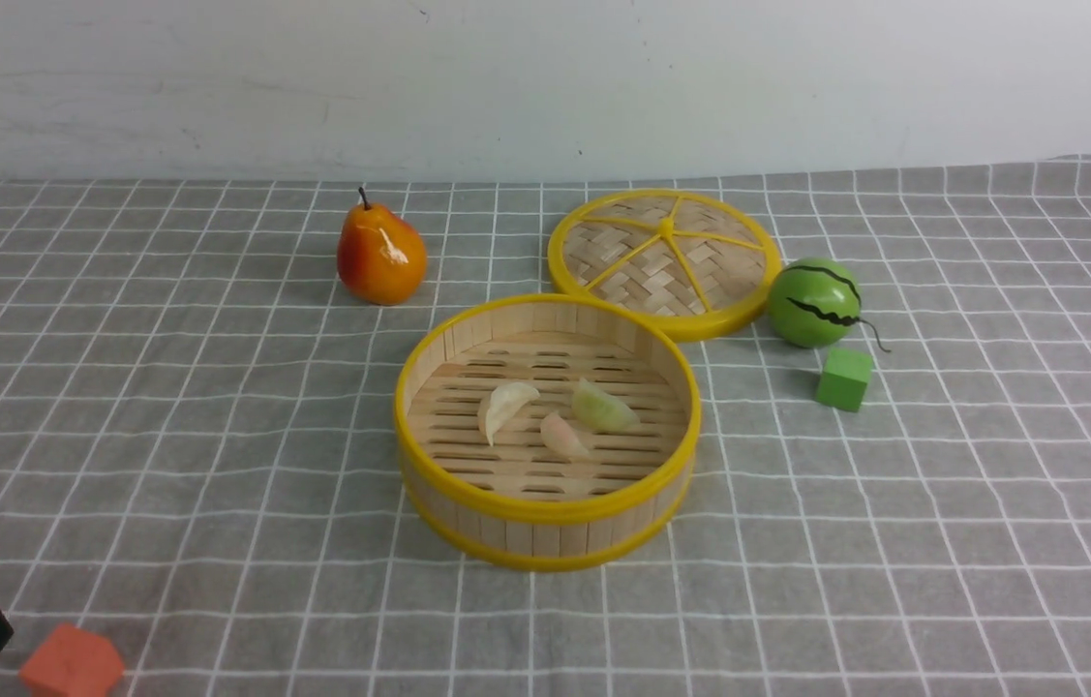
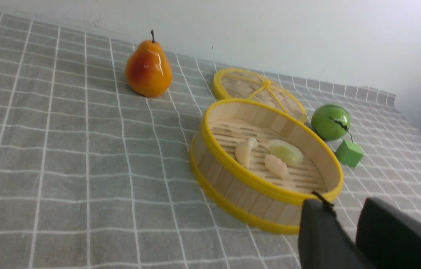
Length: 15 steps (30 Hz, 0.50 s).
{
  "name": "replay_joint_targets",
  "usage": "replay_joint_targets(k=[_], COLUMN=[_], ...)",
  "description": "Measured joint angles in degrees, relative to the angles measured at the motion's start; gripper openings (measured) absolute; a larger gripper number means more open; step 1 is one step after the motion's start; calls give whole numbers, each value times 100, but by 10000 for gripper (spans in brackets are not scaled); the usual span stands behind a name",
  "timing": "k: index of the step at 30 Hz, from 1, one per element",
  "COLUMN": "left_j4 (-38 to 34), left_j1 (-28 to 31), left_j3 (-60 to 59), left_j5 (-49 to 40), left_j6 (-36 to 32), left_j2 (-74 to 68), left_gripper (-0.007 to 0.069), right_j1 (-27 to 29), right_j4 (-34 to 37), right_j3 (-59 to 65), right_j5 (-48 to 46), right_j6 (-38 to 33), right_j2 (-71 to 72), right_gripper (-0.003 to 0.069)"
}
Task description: Put the dumplings into the steamer on the table with the grey tablecloth.
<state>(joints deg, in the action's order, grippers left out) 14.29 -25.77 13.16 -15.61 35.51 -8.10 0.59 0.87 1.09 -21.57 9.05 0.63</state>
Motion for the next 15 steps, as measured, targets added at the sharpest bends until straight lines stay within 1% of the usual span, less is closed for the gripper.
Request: replay_joint_targets(k=[1, 3, 5, 6, 9, 13, 15], left_j4=[-101, -217, -313, -344, -456, -706, -829], left_j1=[383, 717, 1171, 1398, 1809, 2172, 2263], left_j3=[-257, -471, -754, -922, -1187, -1460, -1476], left_j5=[474, 849, 1190, 1325, 1476, 1474, 1365], left_j6=[-13, -117, -351, -570, -1072, -1827, -2053], left_j2=[0, 0, 0, 0, 0, 11, 81], left_gripper=[45, -8, -14, -14, -14, -14, -14], right_j1=[0, 0, 0, 0, 0, 0, 0], right_j4=[0, 0, 0, 0, 0, 0, 0], right_j3=[0, 0, 0, 0, 0, 0, 0], right_j5=[0, 0, 0, 0, 0, 0, 0], right_j6=[0, 0, 0, 0, 0, 0, 0], right_j2=[0, 0, 0, 0, 0, 0, 0], right_gripper=[-1, 0, 1, 2, 5, 11, 13])
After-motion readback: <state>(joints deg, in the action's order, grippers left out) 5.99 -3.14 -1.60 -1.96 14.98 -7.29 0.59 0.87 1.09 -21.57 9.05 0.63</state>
